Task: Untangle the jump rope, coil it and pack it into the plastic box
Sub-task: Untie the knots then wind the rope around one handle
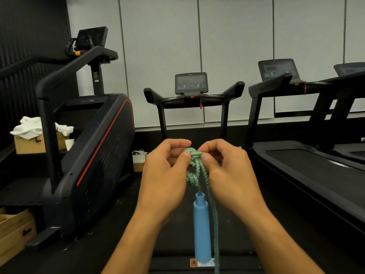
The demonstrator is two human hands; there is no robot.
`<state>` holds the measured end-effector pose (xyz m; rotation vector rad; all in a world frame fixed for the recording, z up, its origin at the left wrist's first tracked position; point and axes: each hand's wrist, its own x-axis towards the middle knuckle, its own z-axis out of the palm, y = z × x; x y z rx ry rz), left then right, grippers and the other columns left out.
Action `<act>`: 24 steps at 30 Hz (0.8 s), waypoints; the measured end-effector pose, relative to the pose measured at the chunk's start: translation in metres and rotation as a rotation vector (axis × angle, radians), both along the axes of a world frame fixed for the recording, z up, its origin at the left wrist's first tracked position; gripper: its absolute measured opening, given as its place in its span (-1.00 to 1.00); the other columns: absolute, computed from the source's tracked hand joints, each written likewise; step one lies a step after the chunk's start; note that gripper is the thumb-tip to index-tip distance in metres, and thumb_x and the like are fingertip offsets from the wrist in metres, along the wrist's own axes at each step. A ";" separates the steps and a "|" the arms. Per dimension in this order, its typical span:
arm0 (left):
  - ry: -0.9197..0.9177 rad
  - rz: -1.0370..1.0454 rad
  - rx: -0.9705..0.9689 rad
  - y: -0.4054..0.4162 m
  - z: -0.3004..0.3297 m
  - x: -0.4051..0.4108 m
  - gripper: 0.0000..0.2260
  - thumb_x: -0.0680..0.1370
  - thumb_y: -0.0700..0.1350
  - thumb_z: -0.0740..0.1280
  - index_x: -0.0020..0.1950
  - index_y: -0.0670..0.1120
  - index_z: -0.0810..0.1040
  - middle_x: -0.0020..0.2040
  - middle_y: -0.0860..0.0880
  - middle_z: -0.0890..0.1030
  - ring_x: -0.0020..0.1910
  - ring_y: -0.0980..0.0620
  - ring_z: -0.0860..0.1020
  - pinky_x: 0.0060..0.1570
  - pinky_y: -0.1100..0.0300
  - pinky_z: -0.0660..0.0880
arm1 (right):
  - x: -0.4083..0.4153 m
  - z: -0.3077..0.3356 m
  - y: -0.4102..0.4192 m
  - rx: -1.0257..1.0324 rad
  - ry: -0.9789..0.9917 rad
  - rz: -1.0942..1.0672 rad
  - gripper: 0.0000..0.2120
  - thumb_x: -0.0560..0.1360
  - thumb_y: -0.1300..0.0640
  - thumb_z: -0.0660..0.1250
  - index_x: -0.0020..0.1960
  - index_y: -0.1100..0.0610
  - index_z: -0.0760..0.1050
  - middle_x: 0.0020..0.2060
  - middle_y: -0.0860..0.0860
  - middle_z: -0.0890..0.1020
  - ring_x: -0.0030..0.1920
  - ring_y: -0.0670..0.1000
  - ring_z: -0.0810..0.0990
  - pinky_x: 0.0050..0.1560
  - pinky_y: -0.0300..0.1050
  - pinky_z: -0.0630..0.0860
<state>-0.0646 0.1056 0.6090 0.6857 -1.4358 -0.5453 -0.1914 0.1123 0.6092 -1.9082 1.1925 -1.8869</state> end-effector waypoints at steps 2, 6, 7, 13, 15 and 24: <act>0.007 -0.002 -0.007 -0.001 0.000 0.001 -0.85 0.58 -0.26 0.36 0.02 -0.02 0.64 -0.13 -0.03 0.71 -0.15 0.11 0.67 -0.20 0.26 0.52 | 0.001 0.001 -0.001 0.013 -0.037 0.028 -0.84 0.53 0.24 0.34 -0.11 0.00 0.58 -0.27 -0.09 0.65 -0.24 -0.17 0.62 -0.20 -0.25 0.57; 0.019 -0.015 -0.001 -0.001 0.001 0.004 -0.84 0.57 -0.28 0.37 0.01 -0.03 0.64 -0.13 -0.03 0.71 -0.15 0.10 0.67 -0.19 0.24 0.53 | 0.001 0.003 0.004 -0.011 0.005 0.037 -0.84 0.50 0.22 0.38 -0.07 -0.04 0.59 -0.26 -0.12 0.64 -0.25 -0.19 0.59 -0.23 -0.31 0.54; 0.013 -0.015 0.001 -0.001 0.001 0.004 -0.84 0.56 -0.28 0.38 0.02 -0.03 0.64 -0.13 -0.03 0.71 -0.14 0.10 0.67 -0.18 0.24 0.54 | 0.000 0.003 0.005 -0.028 0.050 0.019 -0.84 0.49 0.20 0.40 -0.05 -0.05 0.59 -0.25 -0.13 0.63 -0.23 -0.20 0.57 -0.23 -0.35 0.50; -0.030 0.022 0.009 0.000 0.000 0.003 -0.85 0.57 -0.23 0.38 0.04 0.01 0.64 -0.11 0.01 0.71 -0.09 0.11 0.68 -0.12 0.21 0.55 | -0.001 0.003 0.008 -0.155 0.181 -0.131 -0.94 0.47 0.10 0.46 -0.08 -0.03 0.62 -0.20 -0.17 0.62 -0.11 -0.21 0.56 -0.14 -0.41 0.46; -0.057 0.029 0.005 0.002 0.000 0.002 -0.85 0.58 -0.22 0.37 0.04 0.02 0.64 -0.10 0.02 0.71 -0.08 0.13 0.67 -0.14 0.25 0.54 | 0.000 0.002 0.006 -0.143 0.183 -0.126 -0.95 0.49 0.14 0.43 -0.08 0.00 0.61 -0.20 -0.14 0.62 -0.12 -0.19 0.56 -0.13 -0.39 0.47; -0.044 0.032 0.024 0.000 -0.001 -0.001 -0.86 0.58 -0.22 0.36 0.04 0.01 0.62 -0.12 0.01 0.70 -0.11 0.11 0.67 -0.18 0.27 0.53 | -0.001 -0.001 0.001 -0.098 0.183 -0.087 -0.93 0.53 0.18 0.37 -0.10 0.02 0.55 -0.20 -0.12 0.60 -0.15 -0.16 0.55 -0.14 -0.36 0.46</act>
